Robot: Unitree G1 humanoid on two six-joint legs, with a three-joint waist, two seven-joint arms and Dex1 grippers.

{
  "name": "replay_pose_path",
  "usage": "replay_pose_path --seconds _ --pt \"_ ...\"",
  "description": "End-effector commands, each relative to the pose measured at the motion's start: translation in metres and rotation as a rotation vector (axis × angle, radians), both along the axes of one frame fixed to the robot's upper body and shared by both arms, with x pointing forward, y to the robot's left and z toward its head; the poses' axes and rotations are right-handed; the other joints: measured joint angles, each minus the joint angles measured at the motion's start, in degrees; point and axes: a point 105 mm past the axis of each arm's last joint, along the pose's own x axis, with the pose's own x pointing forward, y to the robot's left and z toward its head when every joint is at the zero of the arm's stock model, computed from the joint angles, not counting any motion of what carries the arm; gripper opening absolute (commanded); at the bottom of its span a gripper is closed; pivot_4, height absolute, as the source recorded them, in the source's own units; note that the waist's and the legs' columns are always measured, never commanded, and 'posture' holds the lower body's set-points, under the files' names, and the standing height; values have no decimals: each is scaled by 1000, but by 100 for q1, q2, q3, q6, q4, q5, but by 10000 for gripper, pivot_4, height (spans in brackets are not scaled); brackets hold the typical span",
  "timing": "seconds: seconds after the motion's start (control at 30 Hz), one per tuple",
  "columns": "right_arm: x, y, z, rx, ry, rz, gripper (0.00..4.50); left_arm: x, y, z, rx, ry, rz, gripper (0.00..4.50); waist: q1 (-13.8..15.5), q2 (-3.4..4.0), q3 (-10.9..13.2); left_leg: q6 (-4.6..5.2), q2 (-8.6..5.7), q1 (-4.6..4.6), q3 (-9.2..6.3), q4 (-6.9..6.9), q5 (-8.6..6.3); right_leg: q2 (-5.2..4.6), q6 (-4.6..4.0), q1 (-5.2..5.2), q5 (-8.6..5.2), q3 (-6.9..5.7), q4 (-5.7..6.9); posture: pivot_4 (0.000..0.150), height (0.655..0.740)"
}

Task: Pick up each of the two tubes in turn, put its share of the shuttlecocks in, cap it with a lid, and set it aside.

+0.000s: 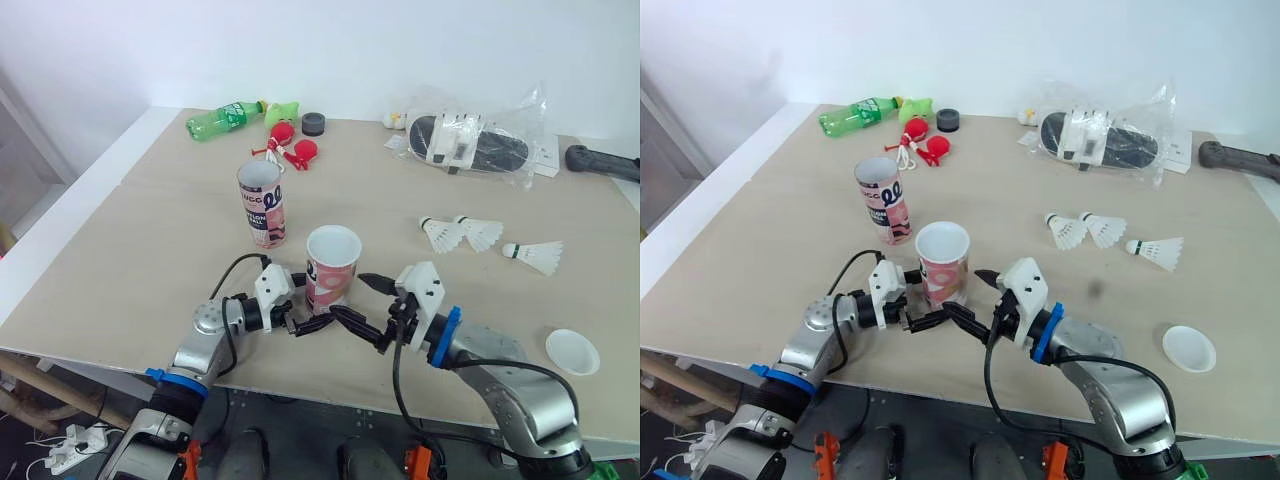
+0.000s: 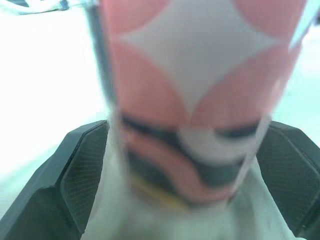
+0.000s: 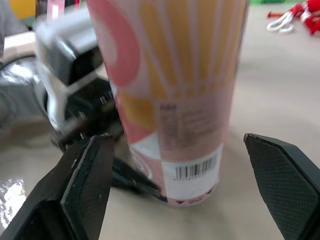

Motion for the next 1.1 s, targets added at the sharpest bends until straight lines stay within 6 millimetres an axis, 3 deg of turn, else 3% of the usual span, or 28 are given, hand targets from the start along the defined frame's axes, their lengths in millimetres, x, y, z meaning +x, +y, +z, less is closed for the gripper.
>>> replay_pose_path --seconds 0.03,0.37,0.53,0.73,0.9,1.1 --pt "5 9 3 13 -52 -1 44493 -4 24 -20 55 65 60 45000 1 1 0 0 4 1 0 0 0 4 -3 0 1 0 1 1500 7400" --pt "12 24 -8 23 -61 18 44493 -15 51 -21 153 47 46 45000 -1 1 0 -1 52 25 20 -25 -1 42 -46 -4 3 4 2 1500 7400" --pt "18 33 -15 32 -73 12 44493 -27 61 -13 143 50 29 45000 -15 0 0 -3 63 33 35 -49 -2 52 -60 -14 -5 17 3 1500 7400" --pt "24 39 -20 79 -80 11 44493 -46 69 27 -32 97 29 45000 -12 -12 7 -11 67 0 39 -62 -7 57 -84 -67 -20 25 31 1500 7400" --pt "29 45 -24 112 -93 12 44493 -45 75 44 -62 68 71 45000 17 -44 27 -28 63 -8 31 -60 3 55 -108 -90 -27 16 79 1500 7400" --pt "37 57 -30 117 -116 36 44493 -38 81 53 -33 -2 116 45000 6 -56 34 -66 67 -4 32 -60 25 56 -77 -91 -26 18 79 1500 7400"
